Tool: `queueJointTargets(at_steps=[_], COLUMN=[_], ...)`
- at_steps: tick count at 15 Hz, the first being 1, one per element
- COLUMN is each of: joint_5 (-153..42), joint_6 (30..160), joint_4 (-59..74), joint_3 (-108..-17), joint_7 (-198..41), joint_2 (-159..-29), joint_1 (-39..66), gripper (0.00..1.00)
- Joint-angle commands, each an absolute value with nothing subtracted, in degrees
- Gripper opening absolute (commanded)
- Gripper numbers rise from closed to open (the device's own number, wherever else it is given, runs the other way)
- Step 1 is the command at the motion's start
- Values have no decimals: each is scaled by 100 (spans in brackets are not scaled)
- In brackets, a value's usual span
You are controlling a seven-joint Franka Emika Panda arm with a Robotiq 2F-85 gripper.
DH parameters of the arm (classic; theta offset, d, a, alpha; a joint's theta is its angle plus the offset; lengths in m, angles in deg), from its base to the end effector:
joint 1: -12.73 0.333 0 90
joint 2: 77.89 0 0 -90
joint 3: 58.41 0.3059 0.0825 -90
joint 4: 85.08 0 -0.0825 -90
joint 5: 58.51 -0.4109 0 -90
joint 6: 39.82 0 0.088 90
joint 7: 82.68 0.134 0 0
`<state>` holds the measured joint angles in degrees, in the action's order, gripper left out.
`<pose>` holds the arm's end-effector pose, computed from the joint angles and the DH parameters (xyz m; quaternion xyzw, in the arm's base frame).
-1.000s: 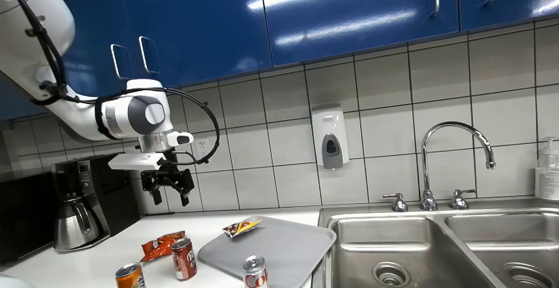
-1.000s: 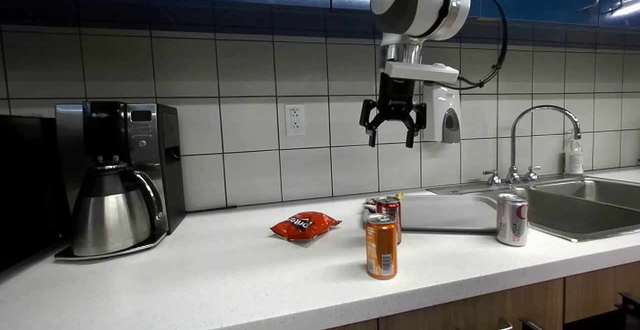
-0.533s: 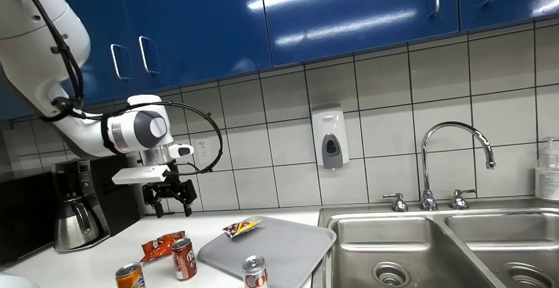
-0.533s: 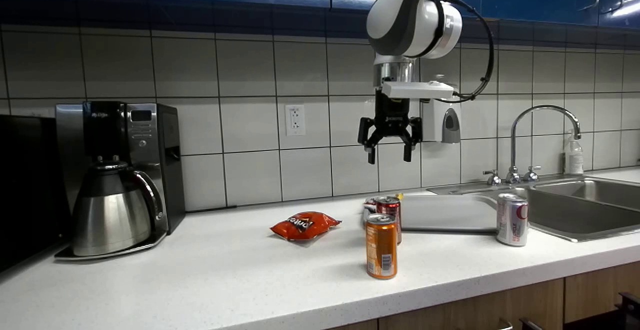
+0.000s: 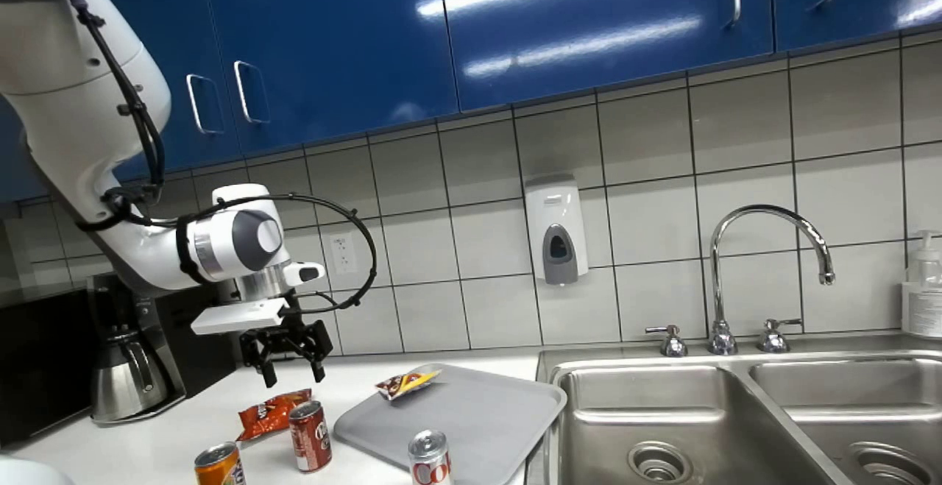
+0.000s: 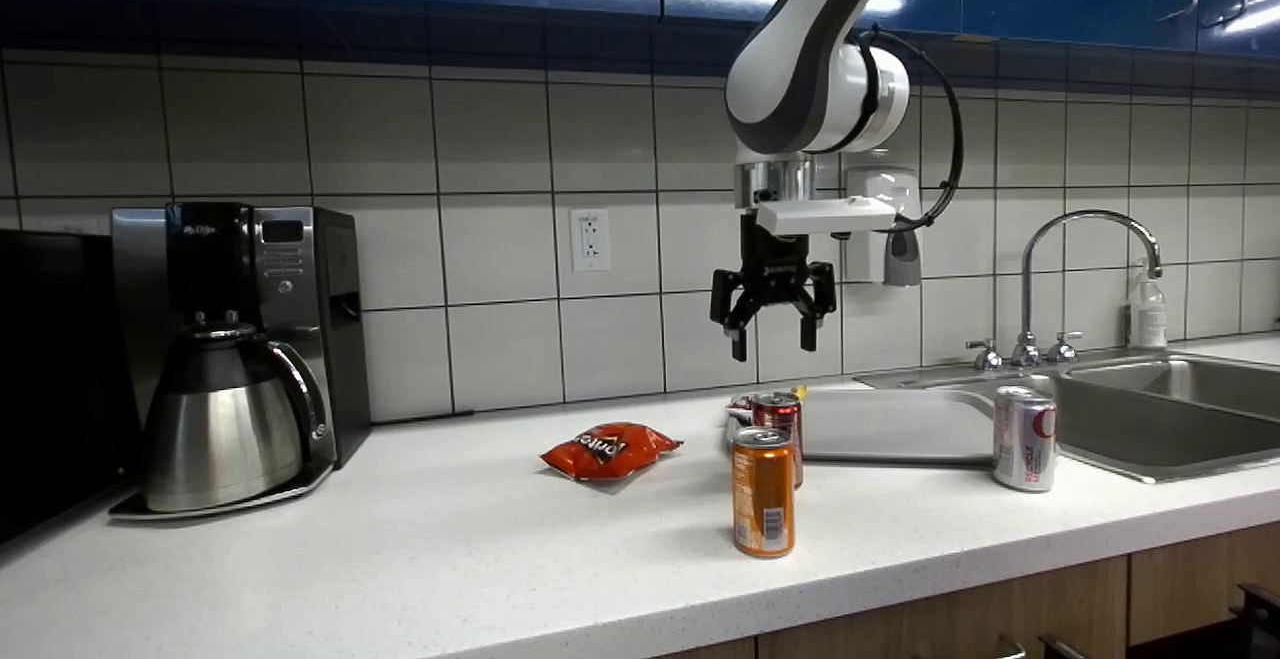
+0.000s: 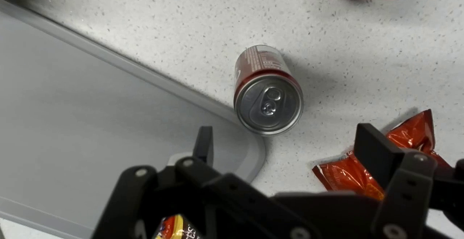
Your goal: Put the cans on the grey tray.
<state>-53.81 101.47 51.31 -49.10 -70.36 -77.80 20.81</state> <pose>0.5013 0.1557 0.2731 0.9959 0.0750 0.0490 0.0151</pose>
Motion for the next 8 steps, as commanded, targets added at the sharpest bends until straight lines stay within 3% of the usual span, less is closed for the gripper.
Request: queueJointTargets(at_steps=[1, 8], joint_5=[-5064, -4926], joint_6=[10266, 10354], joint_4=[5037, 4958], joint_3=[-4934, -4998], joint_7=[-6681, -6516], joint_2=[-8031, -8422], joint_1=[2116, 2178], gripper=[100, 100])
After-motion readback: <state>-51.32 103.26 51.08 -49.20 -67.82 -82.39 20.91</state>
